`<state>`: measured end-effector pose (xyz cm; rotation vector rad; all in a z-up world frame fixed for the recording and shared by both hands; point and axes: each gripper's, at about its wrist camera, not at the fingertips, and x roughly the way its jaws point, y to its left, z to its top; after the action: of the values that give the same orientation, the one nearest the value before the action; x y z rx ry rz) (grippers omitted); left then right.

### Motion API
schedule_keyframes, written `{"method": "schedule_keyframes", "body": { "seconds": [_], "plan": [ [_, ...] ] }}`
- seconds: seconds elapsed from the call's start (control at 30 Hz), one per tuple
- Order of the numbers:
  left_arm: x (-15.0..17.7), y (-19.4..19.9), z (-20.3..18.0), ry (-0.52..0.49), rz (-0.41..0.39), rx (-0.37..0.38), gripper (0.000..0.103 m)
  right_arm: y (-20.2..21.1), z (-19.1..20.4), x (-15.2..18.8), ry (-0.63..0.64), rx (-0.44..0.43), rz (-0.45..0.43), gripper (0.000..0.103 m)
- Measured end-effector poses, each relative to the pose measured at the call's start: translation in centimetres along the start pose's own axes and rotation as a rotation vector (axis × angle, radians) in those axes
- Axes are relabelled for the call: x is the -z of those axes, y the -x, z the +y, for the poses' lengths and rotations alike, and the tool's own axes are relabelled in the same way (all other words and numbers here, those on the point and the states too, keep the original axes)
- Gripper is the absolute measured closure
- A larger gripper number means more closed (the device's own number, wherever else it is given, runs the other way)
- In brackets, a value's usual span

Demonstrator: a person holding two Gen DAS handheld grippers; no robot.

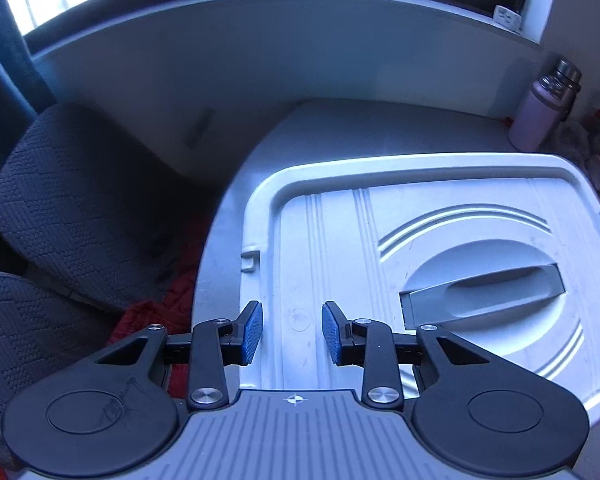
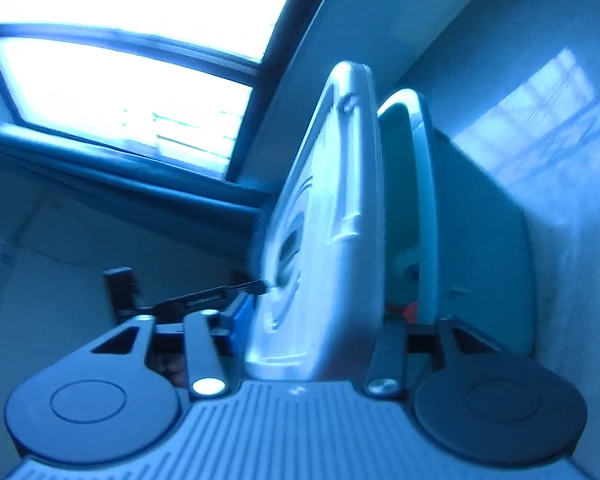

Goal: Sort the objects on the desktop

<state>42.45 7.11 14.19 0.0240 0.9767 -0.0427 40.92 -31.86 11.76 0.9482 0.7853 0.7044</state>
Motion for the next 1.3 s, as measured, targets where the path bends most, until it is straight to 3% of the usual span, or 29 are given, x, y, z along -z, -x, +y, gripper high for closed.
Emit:
{"method": "schedule_keyframes", "body": {
  "seconds": [0.2,0.57,0.77,0.97,1.13,1.17,1.2,1.3],
  "plan": [
    [0.1,-0.1,-0.2,-0.015,-0.005,0.012,0.069,-0.2,2.8,0.5,0.094,0.174,-0.024,0.041],
    [0.6,0.5,0.0,-0.021,-0.021,0.016,0.069,-2.1,8.3,1.1,0.330,0.463,-0.042,0.039],
    [0.7,0.8,-0.1,-0.023,-0.030,0.012,0.069,-1.6,11.7,2.3,0.506,0.528,-0.114,0.034],
    [0.6,0.8,-0.7,-0.031,-0.027,0.003,0.069,-2.4,12.2,2.3,0.524,0.554,-0.146,0.030],
    [0.5,0.9,-0.7,-0.030,-0.022,0.019,0.069,-3.4,12.4,2.4,0.539,0.597,-0.182,0.022],
    [0.5,0.9,-0.8,-0.031,-0.022,0.017,0.069,-3.6,12.5,2.4,0.545,0.609,-0.185,0.018],
    [0.4,0.9,-0.7,-0.035,-0.021,0.011,0.069,-3.6,12.7,2.5,0.566,0.642,-0.201,0.004],
    [0.5,0.4,-0.9,-0.045,-0.004,-0.002,0.069,-3.7,13.2,2.5,0.626,0.732,-0.250,0.000]
  ]
}}
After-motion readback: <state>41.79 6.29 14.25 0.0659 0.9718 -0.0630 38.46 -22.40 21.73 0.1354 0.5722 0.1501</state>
